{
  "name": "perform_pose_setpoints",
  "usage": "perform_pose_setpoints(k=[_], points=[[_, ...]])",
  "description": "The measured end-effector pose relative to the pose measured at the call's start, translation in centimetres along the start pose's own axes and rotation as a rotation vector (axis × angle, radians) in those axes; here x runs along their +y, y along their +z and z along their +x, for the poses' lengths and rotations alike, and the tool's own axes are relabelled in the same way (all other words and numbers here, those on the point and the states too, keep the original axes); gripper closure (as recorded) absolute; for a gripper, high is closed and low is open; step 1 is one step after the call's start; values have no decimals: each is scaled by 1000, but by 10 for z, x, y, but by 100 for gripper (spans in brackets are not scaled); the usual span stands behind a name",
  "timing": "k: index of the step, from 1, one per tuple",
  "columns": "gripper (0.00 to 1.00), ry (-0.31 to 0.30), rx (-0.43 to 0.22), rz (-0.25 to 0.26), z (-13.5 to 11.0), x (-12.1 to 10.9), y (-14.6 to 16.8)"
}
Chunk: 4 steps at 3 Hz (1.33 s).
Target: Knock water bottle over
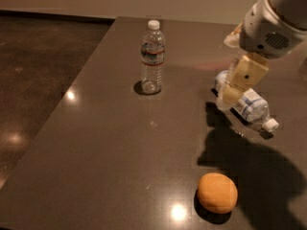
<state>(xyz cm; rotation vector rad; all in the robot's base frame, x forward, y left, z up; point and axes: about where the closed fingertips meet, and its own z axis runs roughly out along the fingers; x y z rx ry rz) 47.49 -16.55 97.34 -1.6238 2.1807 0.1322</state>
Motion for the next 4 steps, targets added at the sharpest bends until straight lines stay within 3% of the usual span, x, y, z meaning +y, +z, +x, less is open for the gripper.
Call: perform_pose_setpoints(k=[2, 4], points=[[0, 142, -150, -32, -68, -29, 52], [0, 218, -233, -24, -125, -62, 97]])
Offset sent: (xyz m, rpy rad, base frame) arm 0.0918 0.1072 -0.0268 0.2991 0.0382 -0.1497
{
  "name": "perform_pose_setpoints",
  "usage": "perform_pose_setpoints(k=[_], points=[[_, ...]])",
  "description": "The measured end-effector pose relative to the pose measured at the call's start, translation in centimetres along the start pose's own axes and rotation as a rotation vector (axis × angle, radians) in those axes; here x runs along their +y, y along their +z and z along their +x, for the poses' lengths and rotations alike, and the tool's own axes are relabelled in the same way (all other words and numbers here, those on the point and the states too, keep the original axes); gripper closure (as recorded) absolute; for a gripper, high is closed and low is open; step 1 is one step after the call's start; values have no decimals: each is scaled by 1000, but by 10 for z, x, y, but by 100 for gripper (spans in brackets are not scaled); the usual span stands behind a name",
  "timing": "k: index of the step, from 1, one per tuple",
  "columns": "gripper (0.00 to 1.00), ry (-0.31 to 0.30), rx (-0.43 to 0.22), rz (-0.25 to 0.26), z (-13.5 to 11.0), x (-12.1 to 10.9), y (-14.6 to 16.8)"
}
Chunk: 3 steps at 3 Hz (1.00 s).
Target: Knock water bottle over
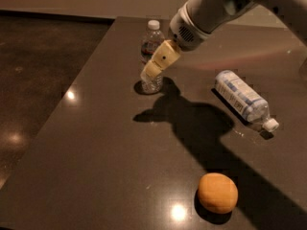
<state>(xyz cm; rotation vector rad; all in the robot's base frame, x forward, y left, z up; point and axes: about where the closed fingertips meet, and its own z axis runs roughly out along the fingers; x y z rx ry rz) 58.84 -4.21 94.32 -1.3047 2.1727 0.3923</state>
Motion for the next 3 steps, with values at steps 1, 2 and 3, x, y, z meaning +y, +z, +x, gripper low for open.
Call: perform_pose_setpoints(k=[1, 2, 3], points=[[0, 27, -26, 10, -17, -10, 18], [18, 62, -48, 7, -26, -18, 26], [41, 93, -74, -7, -29, -21, 24]])
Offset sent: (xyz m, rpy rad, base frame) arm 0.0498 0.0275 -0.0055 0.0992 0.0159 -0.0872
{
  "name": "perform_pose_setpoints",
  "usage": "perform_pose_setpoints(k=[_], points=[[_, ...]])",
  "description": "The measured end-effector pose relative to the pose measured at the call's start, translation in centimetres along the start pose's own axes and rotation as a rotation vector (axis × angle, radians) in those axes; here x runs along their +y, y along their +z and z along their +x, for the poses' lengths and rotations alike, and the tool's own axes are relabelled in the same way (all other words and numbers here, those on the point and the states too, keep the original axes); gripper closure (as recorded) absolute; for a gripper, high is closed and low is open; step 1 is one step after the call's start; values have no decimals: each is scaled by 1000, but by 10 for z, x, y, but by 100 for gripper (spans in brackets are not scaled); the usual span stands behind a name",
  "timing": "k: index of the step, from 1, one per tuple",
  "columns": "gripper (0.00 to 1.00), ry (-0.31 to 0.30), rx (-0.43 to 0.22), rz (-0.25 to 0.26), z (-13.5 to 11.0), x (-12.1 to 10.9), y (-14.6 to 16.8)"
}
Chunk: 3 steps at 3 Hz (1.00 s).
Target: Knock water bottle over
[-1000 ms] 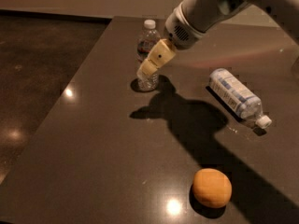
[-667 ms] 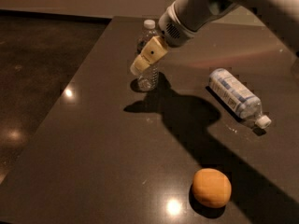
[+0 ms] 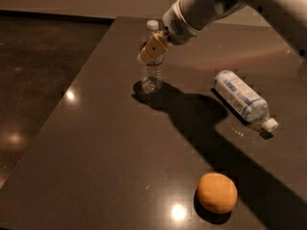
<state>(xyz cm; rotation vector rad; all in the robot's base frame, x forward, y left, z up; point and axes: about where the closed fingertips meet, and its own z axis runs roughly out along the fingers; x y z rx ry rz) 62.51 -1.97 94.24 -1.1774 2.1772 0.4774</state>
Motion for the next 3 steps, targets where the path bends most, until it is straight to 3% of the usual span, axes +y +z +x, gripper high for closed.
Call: perform_pose_setpoints(k=[1, 2, 3], points=[[65, 13, -10, -15, 2, 3, -11], [88, -35, 22, -39, 0, 11, -27], [100, -151, 158, -82, 12, 35, -42]])
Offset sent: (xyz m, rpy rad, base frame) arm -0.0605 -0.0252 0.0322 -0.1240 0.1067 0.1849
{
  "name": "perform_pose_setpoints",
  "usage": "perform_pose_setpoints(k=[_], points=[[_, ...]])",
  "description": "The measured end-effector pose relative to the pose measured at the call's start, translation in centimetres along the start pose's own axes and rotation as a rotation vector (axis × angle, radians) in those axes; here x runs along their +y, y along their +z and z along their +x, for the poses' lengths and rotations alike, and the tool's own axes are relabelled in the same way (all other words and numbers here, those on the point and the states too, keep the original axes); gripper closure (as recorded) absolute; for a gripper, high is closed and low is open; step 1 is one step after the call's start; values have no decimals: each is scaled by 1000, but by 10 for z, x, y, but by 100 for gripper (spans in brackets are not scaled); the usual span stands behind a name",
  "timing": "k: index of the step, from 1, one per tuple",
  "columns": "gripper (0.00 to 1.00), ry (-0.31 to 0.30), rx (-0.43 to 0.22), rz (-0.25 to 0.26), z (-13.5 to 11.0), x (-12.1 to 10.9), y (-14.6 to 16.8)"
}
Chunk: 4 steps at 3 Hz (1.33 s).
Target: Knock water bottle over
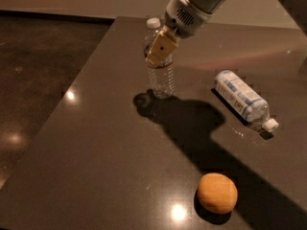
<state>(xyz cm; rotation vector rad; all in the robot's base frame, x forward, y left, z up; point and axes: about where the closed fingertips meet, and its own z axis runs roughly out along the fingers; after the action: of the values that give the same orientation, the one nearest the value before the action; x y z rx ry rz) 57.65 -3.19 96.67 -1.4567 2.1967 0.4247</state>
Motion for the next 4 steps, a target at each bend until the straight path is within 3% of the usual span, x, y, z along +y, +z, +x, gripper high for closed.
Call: perform_pose_setpoints(k=[1, 2, 4], points=[[100, -112, 150, -36, 16, 18, -5], [100, -225, 262, -27, 24, 35, -8], [59, -409, 398, -10, 29, 66, 8]])
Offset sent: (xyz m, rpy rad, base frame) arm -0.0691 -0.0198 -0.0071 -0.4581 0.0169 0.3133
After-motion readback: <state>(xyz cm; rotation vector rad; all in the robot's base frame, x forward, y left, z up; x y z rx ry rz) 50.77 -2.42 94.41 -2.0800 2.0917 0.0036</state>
